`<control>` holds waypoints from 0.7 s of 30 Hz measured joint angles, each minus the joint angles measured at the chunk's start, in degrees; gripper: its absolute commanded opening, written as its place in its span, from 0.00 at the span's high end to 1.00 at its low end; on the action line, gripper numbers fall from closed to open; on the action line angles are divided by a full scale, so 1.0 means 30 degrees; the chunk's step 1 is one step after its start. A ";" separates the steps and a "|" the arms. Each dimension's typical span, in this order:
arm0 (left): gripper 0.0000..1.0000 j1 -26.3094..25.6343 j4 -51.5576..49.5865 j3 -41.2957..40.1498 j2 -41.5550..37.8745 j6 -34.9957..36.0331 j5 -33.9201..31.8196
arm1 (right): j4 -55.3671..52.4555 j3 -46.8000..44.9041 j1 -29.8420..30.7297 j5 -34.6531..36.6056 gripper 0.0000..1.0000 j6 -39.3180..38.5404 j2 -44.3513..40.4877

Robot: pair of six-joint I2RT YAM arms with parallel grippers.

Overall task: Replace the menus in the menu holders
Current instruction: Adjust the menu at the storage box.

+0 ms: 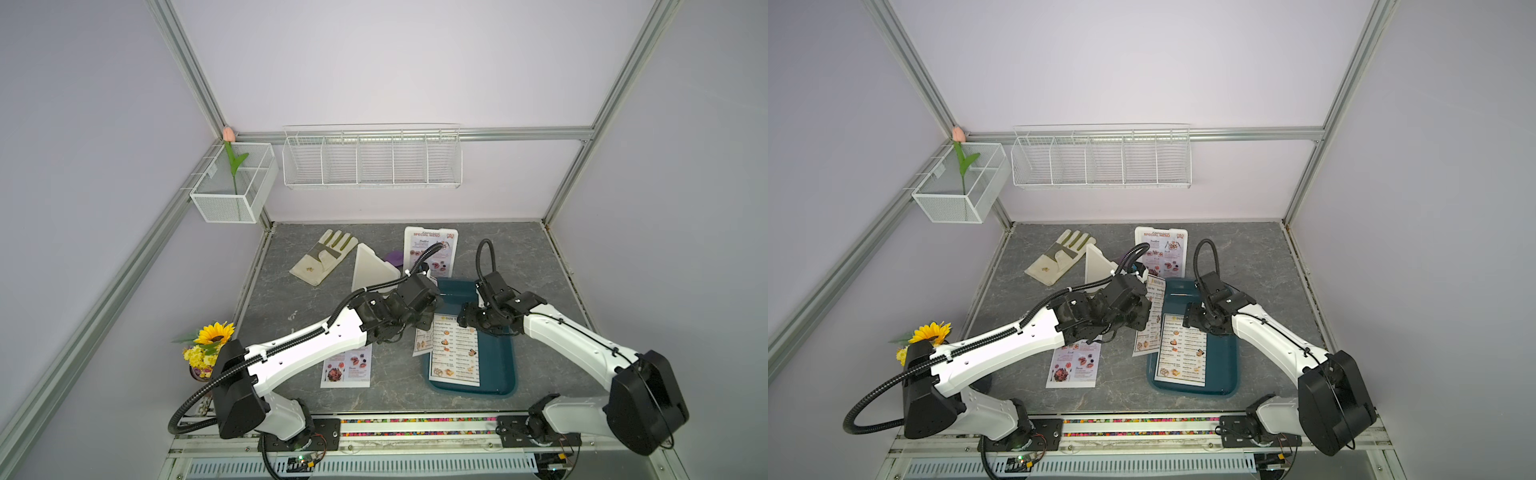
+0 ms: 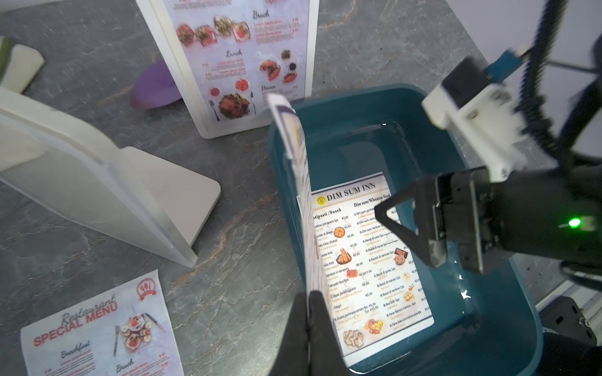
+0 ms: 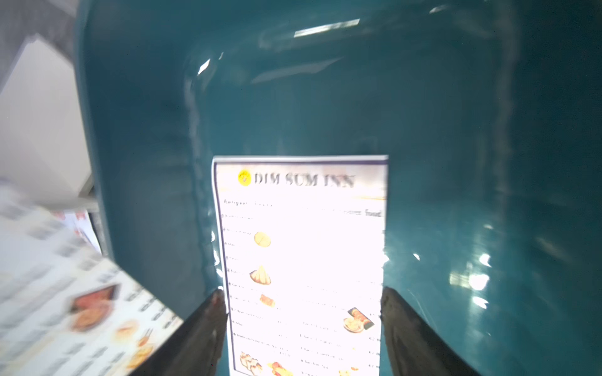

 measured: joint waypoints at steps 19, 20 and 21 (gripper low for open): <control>0.97 0.0000 -0.1086 0.1654 -0.2696 0.2142 -0.1778 | 0.0765 -0.0233 0.0299 0.1923 0.50 0.0918 0.3475; 0.97 0.0000 -0.1093 0.1749 -0.2739 0.2273 -0.1756 | 0.0430 -0.0182 0.0168 0.2251 0.49 0.0845 0.3461; 0.97 0.0000 -0.1100 0.1923 -0.2747 0.2463 -0.1719 | 0.0087 -0.0124 0.0036 0.2594 0.48 0.0699 0.3402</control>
